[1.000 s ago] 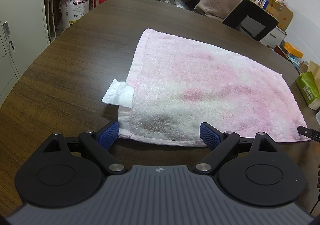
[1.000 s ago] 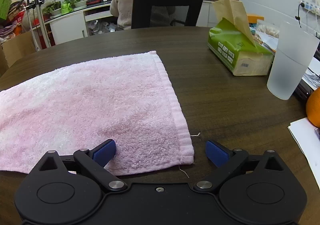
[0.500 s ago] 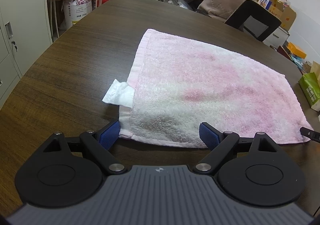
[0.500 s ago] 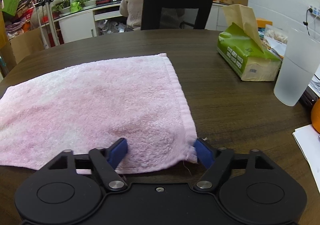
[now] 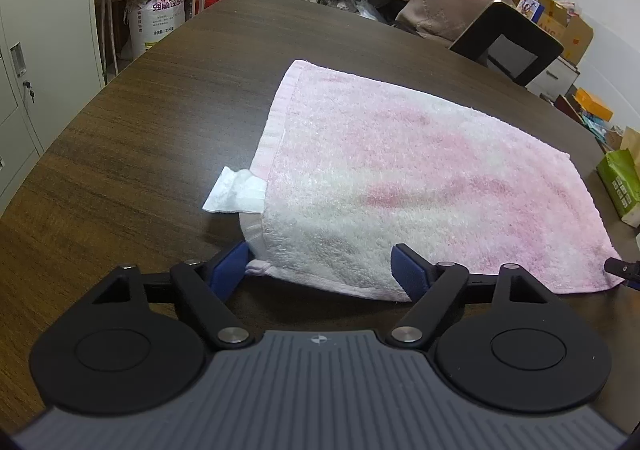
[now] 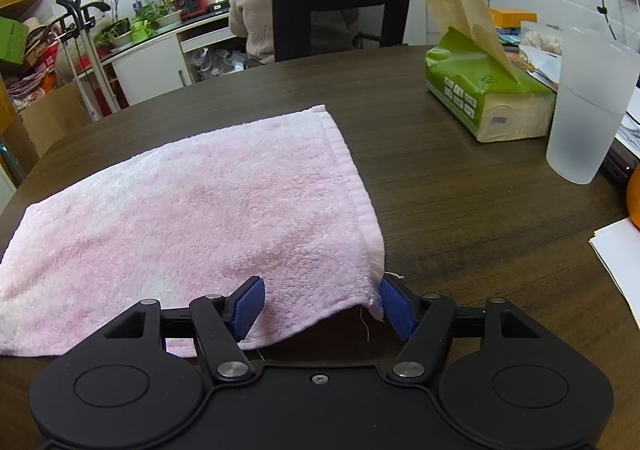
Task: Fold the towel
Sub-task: 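Close the right gripper on the towel hem while the left gripper pinches the tagged corner, then lift the gripped towel edge with both grippers and carry it across the towel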
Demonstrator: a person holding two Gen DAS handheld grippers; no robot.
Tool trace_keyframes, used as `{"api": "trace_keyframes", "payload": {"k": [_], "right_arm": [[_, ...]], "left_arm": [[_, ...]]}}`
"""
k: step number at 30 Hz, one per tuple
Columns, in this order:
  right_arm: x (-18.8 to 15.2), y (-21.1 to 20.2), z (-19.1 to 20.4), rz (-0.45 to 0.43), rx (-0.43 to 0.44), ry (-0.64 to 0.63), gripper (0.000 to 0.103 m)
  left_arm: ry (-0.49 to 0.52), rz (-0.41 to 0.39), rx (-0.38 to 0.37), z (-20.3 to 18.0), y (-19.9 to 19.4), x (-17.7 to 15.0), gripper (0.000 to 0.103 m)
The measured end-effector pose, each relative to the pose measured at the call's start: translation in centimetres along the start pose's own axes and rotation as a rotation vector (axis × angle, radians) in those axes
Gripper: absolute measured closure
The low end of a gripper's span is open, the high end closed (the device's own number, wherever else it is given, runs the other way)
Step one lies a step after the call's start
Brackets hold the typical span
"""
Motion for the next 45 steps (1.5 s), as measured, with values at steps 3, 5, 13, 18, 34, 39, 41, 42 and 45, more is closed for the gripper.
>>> {"api": "trace_keyframes", "payload": {"k": [3,5,13,18,34,39,41,42,45], "right_arm": [[0.2,0.0,-0.3,0.005,0.004,0.014,0.061],[0.3,0.1,-0.4,0.01,0.003,0.018,0.074],[0.5,0.3,-0.8,0.028,-0.001,0.034,0.088],[0.5,0.2,-0.8,0.027,-0.002,0.035,0.088],[1.4,-0.3,-0.5,0.016,0.013,0.044,0.088],[2.0,-0.8,-0.4,0.002,0.018,0.048,0.088],[2.3,-1.0,-0.3,-0.002,0.017,0.048,0.088],[2.4,-1.0,-0.3,-0.002,0.017,0.049,0.088],[3.0,-1.3,-0.2,-0.004,0.015,0.044,0.088]], "left_arm": [[-0.002,0.0,0.001,0.0,0.0,0.0,0.026],[-0.002,-0.002,0.004,0.0,0.1,0.0,0.027],[-0.066,-0.006,-0.053,0.5,0.1,0.5,0.054],[-0.078,-0.006,-0.053,0.5,0.2,0.5,0.07],[-0.15,-0.038,-0.095,1.4,0.0,2.1,0.09],[-0.111,-0.018,-0.064,0.8,-0.1,3.4,0.095],[-0.087,-0.014,-0.054,0.5,-0.1,3.9,0.095],[-0.072,-0.011,-0.049,0.2,-0.2,4.2,0.095],[-0.029,0.003,-0.037,-0.3,-0.2,5.0,0.095]]}}
Point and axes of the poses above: each gripper's, at about its wrist camera, not at the fingertips, and y roughly the way its jaws point, z to its left, x to its top, the point moved 2 cm from there along y, roughly the way its jaws point, and after that the axes turned 11 degrees about -x, right-handed, at the moved point
